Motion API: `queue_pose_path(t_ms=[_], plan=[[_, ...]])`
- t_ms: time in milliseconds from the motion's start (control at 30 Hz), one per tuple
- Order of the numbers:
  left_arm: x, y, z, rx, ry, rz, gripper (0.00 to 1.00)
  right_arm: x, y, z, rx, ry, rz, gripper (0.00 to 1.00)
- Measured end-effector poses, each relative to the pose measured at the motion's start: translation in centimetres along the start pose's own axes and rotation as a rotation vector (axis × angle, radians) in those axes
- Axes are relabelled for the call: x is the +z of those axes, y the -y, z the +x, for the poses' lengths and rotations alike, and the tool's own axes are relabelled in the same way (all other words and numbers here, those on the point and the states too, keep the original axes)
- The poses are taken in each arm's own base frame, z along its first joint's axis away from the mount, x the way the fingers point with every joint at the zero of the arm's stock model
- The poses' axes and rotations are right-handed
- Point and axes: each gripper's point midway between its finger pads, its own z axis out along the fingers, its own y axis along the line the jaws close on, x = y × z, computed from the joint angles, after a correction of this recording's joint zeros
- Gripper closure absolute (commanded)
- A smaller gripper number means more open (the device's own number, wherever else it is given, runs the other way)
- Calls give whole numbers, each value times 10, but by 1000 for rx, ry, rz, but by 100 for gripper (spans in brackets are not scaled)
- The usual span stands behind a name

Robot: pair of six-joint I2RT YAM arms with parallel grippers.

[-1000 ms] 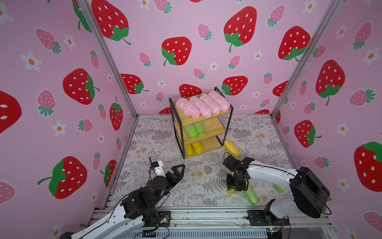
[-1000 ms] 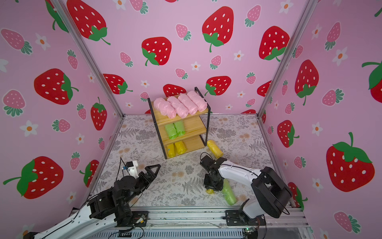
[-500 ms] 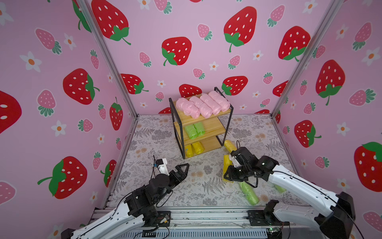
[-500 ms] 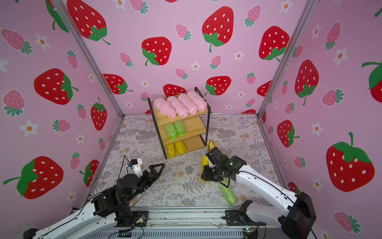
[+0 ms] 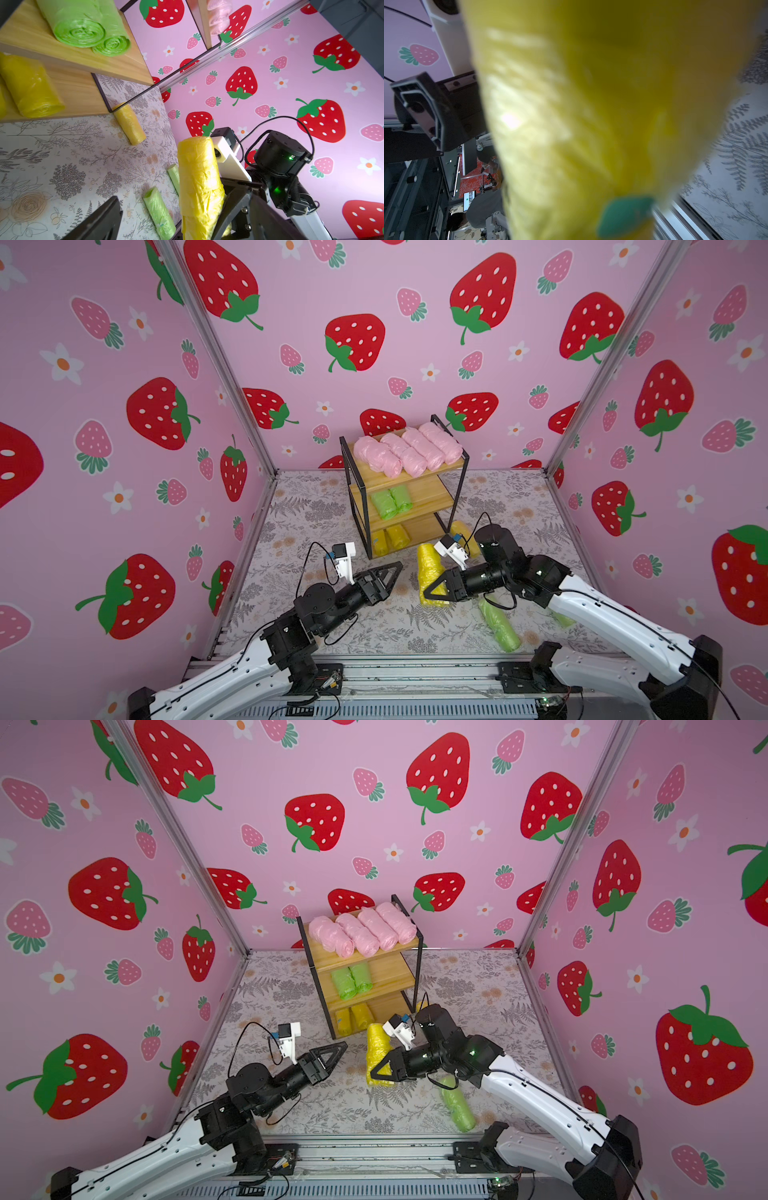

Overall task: Sort the rolls of trash bags by color and place them on the shelf
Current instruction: Pick up the roll of trash bags from the center of the board.

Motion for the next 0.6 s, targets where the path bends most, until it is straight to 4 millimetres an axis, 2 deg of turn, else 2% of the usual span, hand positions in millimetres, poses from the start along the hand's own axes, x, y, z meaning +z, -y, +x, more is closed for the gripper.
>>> queue_pose_path(t_ms=[133,233,467,600], plan=[[4,8,3,14,-19,37,1,6,-24,1,-39,-39,-65,100],[9,12,6,21,-38,57,0,10,-33,3,-57,-59,-88,100],[12,20,10,27,-62,98,1,18,-32,5,-49,-91,-92,100],[11,31,4,18,-39,144,6,22,-29,6,-39,-103,-84,100]])
